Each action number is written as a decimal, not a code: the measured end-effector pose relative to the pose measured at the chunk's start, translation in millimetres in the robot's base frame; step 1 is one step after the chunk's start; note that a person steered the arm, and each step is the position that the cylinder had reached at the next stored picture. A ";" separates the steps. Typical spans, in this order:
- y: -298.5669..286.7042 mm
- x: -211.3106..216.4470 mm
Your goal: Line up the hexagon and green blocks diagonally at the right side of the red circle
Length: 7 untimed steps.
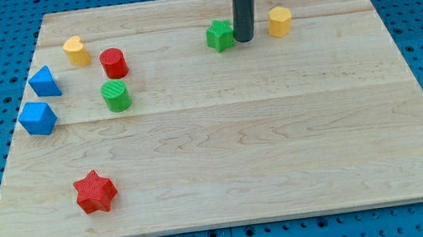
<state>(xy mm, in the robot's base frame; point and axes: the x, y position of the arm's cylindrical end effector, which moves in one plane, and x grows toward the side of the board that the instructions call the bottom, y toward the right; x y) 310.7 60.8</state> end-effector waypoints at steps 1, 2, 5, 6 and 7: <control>13.0 -26.3; -23.9 -18.4; -93.5 2.9; -24.2 22.5; 93.7 20.0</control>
<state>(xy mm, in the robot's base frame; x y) 330.7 154.5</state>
